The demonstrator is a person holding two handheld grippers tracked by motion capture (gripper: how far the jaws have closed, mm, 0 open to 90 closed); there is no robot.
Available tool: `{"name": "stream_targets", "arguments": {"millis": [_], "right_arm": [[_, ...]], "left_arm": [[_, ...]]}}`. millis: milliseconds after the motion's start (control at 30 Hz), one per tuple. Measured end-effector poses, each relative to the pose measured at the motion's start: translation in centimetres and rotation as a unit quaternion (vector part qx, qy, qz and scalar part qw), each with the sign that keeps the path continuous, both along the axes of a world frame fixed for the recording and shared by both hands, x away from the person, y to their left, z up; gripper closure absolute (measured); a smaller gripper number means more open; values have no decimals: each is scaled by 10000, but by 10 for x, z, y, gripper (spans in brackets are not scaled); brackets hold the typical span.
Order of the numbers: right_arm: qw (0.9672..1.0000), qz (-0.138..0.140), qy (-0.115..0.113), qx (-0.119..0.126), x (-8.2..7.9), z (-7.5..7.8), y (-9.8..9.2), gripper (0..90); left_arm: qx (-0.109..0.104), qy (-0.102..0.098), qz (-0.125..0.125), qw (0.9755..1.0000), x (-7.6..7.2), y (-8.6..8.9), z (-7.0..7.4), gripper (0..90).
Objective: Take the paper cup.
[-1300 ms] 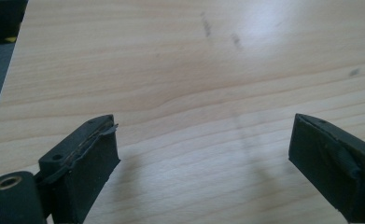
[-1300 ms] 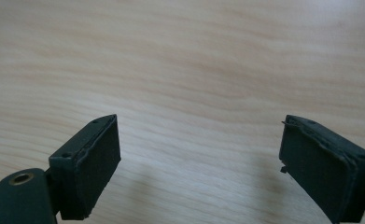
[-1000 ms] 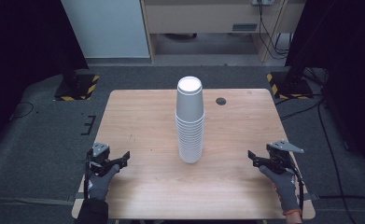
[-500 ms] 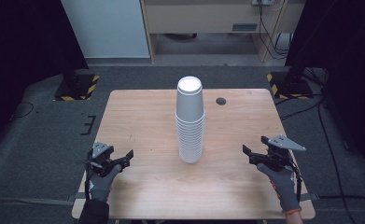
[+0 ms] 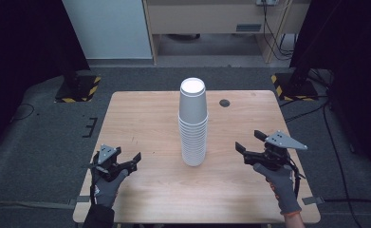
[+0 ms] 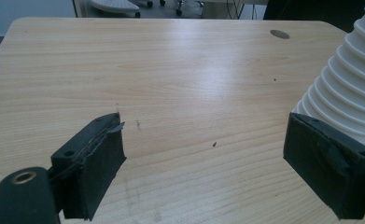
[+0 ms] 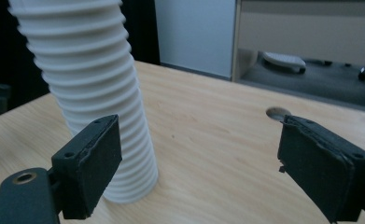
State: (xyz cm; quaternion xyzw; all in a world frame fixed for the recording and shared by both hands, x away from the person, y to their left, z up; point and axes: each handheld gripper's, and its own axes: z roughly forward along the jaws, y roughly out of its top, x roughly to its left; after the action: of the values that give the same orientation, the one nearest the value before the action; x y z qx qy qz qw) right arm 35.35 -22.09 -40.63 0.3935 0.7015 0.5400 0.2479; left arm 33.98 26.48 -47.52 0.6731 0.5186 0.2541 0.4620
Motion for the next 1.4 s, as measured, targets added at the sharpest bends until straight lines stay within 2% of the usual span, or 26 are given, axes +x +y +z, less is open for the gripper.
{"name": "stream_targets", "arguments": {"millis": [133,333,633,1233,1400], "right_arm": [[9996,120,-180,178,3,17,11,140],[9985,229,-408,266,6,40,25,143],[9964,465,-620,331,11,65,50,146],[9938,759,-754,293,24,89,91,146],[9930,836,-748,373,29,93,100,146]], "left_arm": [[-8,-18,-6,10000,-1,-1,1,116],[13,-79,-22,10000,-1,-3,0,109],[-3,-57,-63,10000,-2,-6,-3,116],[-10,-3,-109,9999,0,-9,-7,116],[-5,-3,-108,9999,0,-9,-7,116]]}}
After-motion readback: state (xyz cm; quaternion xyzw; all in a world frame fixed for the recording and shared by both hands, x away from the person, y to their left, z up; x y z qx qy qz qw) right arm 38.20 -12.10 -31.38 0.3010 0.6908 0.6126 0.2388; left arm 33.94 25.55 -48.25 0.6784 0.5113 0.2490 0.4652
